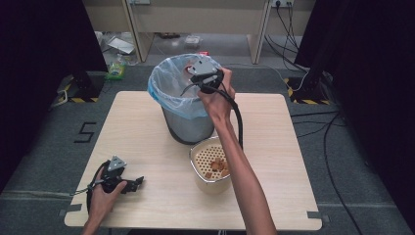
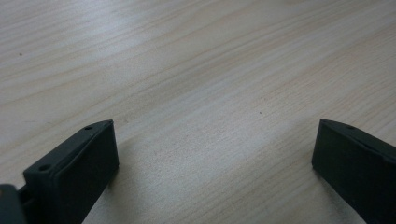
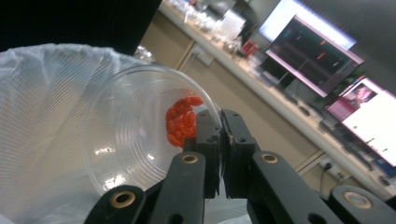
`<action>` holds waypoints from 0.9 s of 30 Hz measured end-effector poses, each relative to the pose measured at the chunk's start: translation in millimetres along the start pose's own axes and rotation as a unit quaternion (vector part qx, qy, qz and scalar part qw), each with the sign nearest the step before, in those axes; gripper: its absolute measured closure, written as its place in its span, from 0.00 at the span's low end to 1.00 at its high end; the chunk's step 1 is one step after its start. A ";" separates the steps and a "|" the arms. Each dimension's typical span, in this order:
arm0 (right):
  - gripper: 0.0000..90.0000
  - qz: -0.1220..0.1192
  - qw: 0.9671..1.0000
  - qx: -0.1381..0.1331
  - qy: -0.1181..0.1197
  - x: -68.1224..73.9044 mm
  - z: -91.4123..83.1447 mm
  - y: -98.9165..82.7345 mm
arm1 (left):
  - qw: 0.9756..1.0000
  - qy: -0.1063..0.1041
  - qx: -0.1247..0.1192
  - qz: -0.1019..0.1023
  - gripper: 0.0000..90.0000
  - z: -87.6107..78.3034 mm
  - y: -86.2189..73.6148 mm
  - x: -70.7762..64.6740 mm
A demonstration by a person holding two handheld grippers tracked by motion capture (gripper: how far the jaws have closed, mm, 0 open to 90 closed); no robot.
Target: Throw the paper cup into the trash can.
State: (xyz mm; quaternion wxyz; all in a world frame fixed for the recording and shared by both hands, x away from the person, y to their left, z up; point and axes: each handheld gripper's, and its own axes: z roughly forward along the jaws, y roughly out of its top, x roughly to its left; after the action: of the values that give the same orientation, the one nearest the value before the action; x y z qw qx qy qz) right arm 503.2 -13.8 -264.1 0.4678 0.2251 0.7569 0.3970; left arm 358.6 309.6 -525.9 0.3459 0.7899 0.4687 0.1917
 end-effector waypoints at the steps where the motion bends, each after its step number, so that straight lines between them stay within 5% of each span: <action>1: 0.89 0.007 1.000 0.003 0.007 -0.2 2.7 -0.7 | 1.000 0.000 0.000 0.000 0.00 0.0 0.0 0.0; 7: 0.74 0.035 0.999 0.008 0.008 -6.0 0.5 -3.2 | 1.000 0.001 0.000 0.000 0.00 0.0 0.0 -0.1; 13: 0.64 0.063 0.998 0.007 -0.005 -27.7 -23.3 -12.7 | 1.000 0.000 0.000 0.000 0.00 0.0 0.0 -0.1; 19: 0.60 0.098 0.995 0.017 -0.023 -56.9 -55.2 -44.5 | 1.000 0.002 0.000 0.001 0.00 -0.2 0.0 -0.2; 27: 0.59 0.117 0.992 0.037 -0.030 -75.2 -84.4 -81.7 | 1.000 0.002 0.001 0.001 0.00 -0.2 -0.1 -0.1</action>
State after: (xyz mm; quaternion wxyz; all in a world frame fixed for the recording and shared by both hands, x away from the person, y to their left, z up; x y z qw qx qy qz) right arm 465.5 -148.0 -269.7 0.4315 0.3415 0.7253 0.4137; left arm 358.4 309.6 -525.7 0.3441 0.7906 0.4683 0.1930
